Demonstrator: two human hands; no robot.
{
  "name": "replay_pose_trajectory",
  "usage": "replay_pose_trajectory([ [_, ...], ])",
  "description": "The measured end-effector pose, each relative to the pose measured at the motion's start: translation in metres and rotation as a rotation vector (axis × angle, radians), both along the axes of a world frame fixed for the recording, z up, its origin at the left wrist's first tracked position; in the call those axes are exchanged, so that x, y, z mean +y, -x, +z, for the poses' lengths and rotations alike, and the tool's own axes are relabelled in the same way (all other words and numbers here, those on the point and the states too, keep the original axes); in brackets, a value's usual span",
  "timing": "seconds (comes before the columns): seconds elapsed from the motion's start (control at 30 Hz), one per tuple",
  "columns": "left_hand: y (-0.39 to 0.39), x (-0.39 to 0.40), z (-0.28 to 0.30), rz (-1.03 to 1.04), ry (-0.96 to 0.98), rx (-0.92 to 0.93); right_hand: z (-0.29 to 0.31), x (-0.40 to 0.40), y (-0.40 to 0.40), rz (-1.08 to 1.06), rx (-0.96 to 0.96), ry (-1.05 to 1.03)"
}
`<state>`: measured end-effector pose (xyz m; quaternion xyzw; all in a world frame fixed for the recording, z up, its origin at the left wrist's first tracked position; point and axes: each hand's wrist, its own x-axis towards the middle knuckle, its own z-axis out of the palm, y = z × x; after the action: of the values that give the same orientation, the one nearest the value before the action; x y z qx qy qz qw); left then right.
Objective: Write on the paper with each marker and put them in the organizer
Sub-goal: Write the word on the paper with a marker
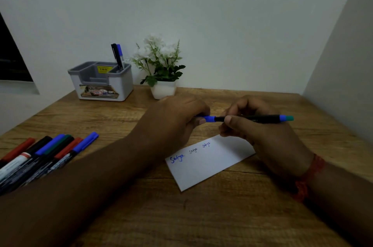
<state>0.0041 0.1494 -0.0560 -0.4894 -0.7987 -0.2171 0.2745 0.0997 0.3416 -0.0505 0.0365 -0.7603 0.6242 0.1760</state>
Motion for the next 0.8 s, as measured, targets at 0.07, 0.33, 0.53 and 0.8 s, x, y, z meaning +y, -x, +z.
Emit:
replay_pose_trajectory([
  [0.07,-0.002,0.001,0.0,-0.016,-0.004,-0.007,-0.001,-0.001,0.0,-0.035,0.005,-0.076],
  [0.33,-0.008,0.008,-0.001,-0.009,-0.126,-0.154,-0.006,-0.008,0.005,-0.098,0.004,-0.027],
  [0.53,-0.008,0.01,0.005,0.016,-0.115,-0.145,0.001,-0.014,0.008,-0.091,-0.004,0.081],
  [0.8,0.008,-0.015,0.028,0.399,0.111,0.109,0.02,-0.028,0.012,-0.012,-0.139,0.228],
])
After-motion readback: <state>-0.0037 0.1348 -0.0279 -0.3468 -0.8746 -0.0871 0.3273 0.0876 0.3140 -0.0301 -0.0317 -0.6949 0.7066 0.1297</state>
